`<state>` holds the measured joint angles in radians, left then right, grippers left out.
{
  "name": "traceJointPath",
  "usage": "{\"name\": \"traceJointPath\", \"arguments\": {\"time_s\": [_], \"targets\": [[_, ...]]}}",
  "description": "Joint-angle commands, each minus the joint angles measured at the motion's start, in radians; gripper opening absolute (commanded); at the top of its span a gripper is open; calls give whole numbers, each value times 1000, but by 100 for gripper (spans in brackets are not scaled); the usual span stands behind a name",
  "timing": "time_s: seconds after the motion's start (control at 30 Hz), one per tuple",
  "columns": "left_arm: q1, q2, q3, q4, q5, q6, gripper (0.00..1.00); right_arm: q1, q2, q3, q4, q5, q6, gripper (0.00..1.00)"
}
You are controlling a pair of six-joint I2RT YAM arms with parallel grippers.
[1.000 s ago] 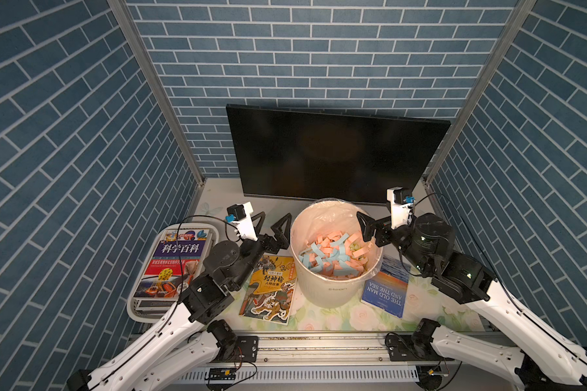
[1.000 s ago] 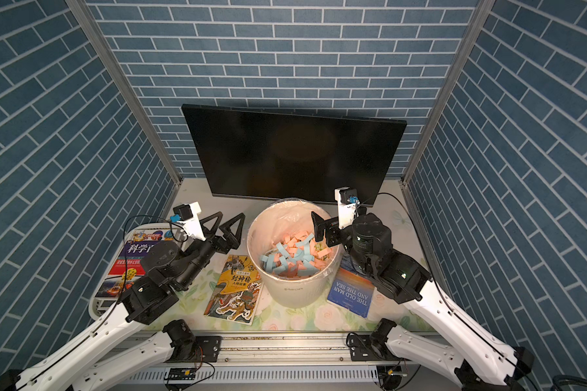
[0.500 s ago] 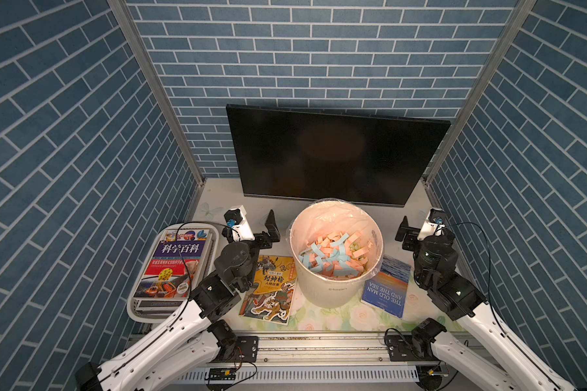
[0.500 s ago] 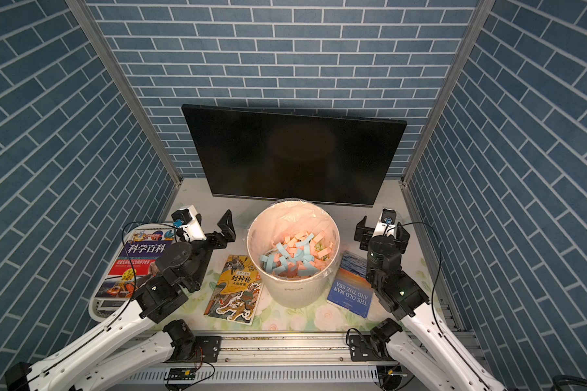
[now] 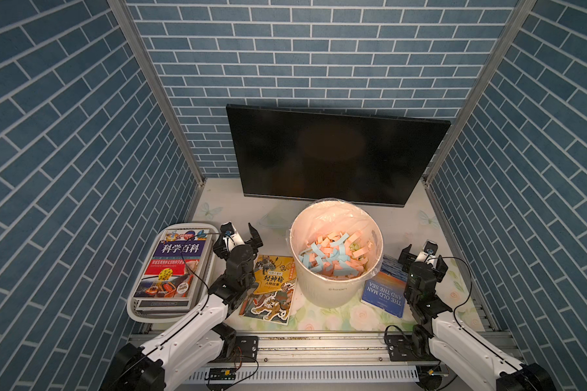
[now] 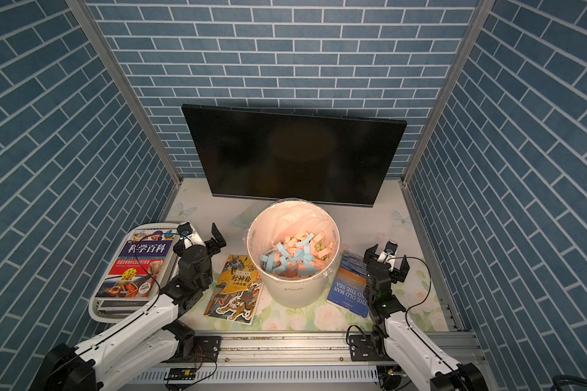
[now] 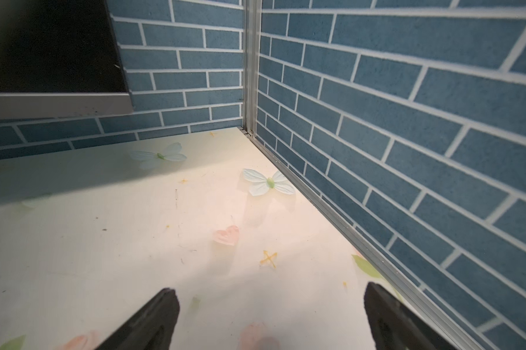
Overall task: Remove the sticky note from the monitor
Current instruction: Reset both arms
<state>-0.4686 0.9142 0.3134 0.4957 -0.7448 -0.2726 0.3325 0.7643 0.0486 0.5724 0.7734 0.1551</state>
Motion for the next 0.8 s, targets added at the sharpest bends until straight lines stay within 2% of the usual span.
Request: {"name": "traceJointPath", "arguments": {"time_s": [0.0, 0.07, 0.13, 0.23, 0.3, 0.43, 0.5, 0.57, 0.63, 0.7, 0.73, 0.77], "targets": [[63, 52, -69, 222, 21, 30, 100, -55, 68, -34, 333, -64, -70, 99], [90, 88, -100, 290, 17, 62, 100, -84, 153, -47, 428, -107, -81, 99], [124, 102, -85, 277, 36, 72, 100, -103, 257, -53, 542, -125, -103, 100], [166, 127, -101, 337, 54, 183, 100, -115, 360, -26, 613, -176, -115, 100], [220, 176, -117, 381, 112, 159, 100, -128, 442, -12, 704, -196, -123, 100], [265, 342, -185, 653, 187, 168, 100, -142, 545, 6, 825, -220, -153, 99], [274, 390, -150, 658, 249, 224, 100, -157, 602, 14, 885, -241, -155, 100], [283, 439, -165, 759, 285, 285, 100, -179, 656, 47, 866, -278, -148, 100], [297, 533, -216, 938, 296, 287, 100, -191, 665, 92, 781, -335, -145, 99], [301, 639, -249, 1131, 318, 307, 100, -212, 675, 97, 774, -414, -148, 100], [303, 614, -237, 1094, 329, 307, 100, -228, 681, 96, 784, -465, -150, 100], [319, 591, -204, 971, 365, 287, 100, -241, 694, 100, 784, -518, -150, 100]]}}
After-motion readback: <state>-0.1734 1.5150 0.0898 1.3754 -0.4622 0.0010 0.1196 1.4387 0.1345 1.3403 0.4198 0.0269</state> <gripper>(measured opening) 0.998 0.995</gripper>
